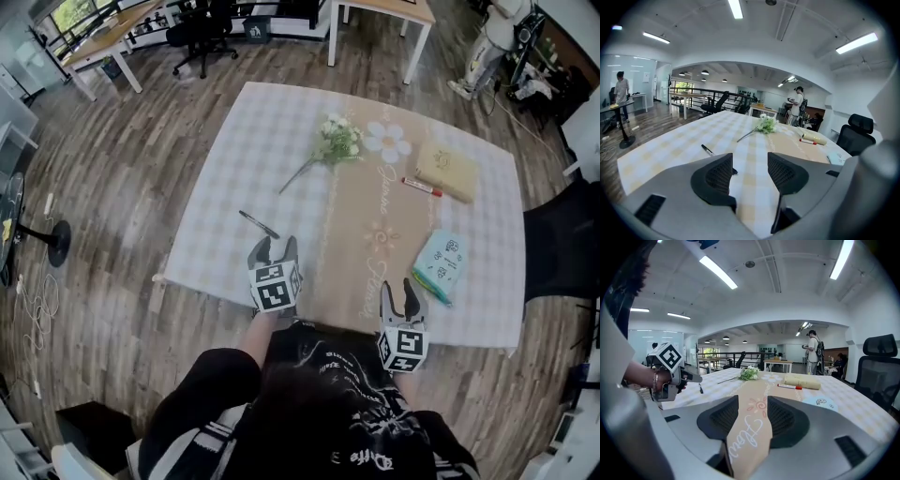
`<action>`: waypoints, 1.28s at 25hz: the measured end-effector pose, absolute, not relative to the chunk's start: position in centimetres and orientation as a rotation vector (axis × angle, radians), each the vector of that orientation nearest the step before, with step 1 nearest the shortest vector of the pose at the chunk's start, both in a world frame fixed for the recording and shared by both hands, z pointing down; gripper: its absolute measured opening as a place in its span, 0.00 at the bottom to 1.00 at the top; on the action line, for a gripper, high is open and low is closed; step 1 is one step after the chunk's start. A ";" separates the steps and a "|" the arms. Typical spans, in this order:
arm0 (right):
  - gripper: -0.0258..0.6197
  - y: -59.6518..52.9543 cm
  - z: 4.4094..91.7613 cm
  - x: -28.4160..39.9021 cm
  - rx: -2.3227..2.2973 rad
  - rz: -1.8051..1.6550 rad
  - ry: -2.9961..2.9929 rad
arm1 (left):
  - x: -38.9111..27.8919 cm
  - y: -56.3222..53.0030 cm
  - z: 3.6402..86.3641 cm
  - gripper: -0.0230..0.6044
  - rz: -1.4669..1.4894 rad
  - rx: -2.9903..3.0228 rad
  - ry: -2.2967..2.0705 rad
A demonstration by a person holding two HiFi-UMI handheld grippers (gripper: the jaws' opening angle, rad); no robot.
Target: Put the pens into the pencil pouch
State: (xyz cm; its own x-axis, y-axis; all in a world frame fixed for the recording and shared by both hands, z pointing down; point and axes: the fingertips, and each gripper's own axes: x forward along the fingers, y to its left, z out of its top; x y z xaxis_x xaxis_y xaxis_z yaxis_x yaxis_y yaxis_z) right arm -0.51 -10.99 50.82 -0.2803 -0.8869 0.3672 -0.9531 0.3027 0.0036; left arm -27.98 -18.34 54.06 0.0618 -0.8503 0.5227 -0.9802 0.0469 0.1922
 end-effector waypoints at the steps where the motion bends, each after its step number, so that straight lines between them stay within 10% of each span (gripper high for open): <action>1: 0.33 -11.1 51.1 -0.5 1.658 0.320 -2.269 | -28.2 -18.9 54.5 0.44 0.334 1.807 -1.827; 32: 0.33 -16.7 51.1 8.6 1.640 0.326 -2.229 | -33.5 -23.4 61.8 0.39 0.535 1.223 -1.952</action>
